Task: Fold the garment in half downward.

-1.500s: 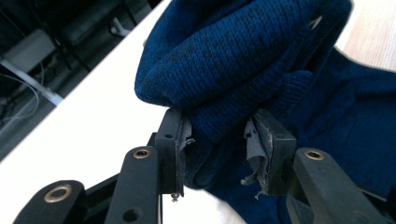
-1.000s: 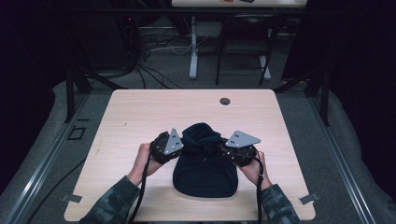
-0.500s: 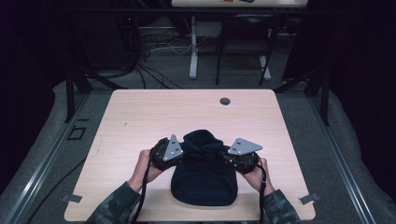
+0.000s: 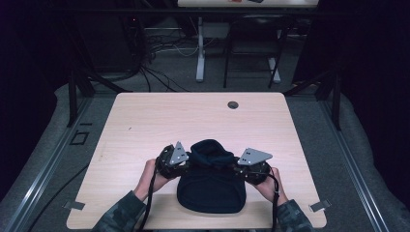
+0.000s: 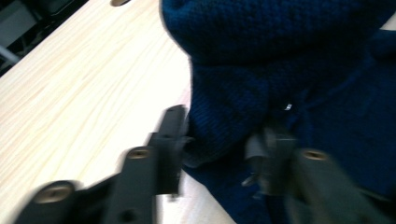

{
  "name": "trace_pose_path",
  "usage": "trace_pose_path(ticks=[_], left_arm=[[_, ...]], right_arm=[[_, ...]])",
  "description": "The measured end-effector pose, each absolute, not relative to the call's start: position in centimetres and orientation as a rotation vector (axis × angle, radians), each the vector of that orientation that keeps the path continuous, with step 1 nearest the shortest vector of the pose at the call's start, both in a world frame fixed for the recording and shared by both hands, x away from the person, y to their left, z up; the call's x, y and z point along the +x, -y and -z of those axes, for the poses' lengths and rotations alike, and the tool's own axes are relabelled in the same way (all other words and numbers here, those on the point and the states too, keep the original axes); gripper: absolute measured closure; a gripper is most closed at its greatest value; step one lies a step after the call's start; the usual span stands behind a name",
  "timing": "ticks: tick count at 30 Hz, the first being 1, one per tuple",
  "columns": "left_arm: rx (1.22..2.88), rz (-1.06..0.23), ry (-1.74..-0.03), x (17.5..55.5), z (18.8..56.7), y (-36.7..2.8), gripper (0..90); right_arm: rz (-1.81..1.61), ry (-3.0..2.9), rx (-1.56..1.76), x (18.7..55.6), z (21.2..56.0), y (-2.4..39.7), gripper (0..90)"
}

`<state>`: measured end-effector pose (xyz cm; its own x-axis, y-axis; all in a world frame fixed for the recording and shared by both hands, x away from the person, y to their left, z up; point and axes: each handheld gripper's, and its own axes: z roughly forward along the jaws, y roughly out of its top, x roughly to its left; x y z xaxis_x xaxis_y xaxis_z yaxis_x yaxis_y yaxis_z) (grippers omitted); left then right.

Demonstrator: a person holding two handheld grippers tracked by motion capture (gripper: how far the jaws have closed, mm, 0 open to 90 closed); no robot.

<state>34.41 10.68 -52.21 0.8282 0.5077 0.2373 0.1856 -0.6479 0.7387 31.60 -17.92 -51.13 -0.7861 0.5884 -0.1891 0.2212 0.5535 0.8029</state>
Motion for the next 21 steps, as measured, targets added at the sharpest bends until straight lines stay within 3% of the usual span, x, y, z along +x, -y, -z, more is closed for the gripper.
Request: trace_pose_path(ticks=[9,21], left_arm=[[2.287,-0.538,-0.465,33.4,52.9,-10.8,71.3],[2.338,-0.47,-0.435,32.3,53.9,-10.8,65.8]], right_arm=[[-1.124,-2.413,0.713,30.9,51.7,18.2,69.4],[-1.088,-2.474,0.77,30.0,52.9,18.2,58.9]])
